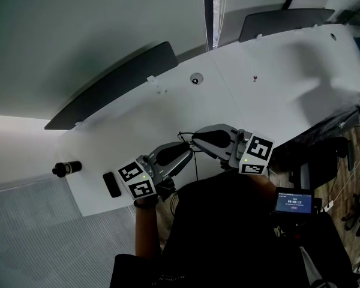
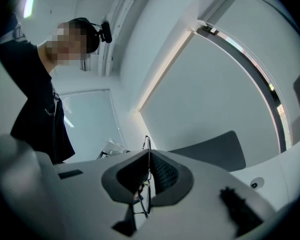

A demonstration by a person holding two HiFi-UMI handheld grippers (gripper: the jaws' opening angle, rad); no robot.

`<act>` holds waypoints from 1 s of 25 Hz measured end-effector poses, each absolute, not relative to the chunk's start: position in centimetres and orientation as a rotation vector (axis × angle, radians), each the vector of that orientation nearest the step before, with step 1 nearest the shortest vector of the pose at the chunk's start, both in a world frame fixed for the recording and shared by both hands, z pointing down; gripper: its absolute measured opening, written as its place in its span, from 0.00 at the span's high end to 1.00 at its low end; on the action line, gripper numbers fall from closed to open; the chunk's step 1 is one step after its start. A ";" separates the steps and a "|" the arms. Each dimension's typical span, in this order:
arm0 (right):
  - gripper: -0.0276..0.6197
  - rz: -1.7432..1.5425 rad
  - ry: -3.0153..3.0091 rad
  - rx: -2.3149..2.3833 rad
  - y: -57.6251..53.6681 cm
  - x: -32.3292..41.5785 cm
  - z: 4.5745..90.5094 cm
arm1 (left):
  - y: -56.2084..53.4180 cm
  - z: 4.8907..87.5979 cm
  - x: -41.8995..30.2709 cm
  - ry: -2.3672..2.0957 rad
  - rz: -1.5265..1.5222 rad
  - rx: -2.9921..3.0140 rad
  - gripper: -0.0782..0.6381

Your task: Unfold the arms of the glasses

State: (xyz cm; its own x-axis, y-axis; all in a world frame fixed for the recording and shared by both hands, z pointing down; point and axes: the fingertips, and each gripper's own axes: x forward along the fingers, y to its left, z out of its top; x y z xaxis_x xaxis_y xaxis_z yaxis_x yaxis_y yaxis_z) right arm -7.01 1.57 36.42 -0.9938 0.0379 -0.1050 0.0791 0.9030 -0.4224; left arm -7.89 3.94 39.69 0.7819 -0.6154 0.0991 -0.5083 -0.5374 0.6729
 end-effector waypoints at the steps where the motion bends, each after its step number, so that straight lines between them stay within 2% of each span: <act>1: 0.93 -0.652 2.978 0.088 1.6 -7.0 36.5 | 3.9 39.8 -7.9 -0.832 -0.198 2.251 0.77; 7: 0.93 -0.499 3.051 0.074 2.1 -7.3 36.8 | 3.7 40.5 -7.8 -0.862 -0.224 2.233 0.84; 16: 0.93 -0.297 3.142 -0.012 1.9 -7.3 38.0 | 4.4 40.3 -7.9 -0.836 -0.279 2.226 0.88; 25: 0.93 -0.157 3.170 -0.034 1.6 -7.3 37.6 | 5.6 39.0 -7.9 -0.720 -0.383 2.213 0.85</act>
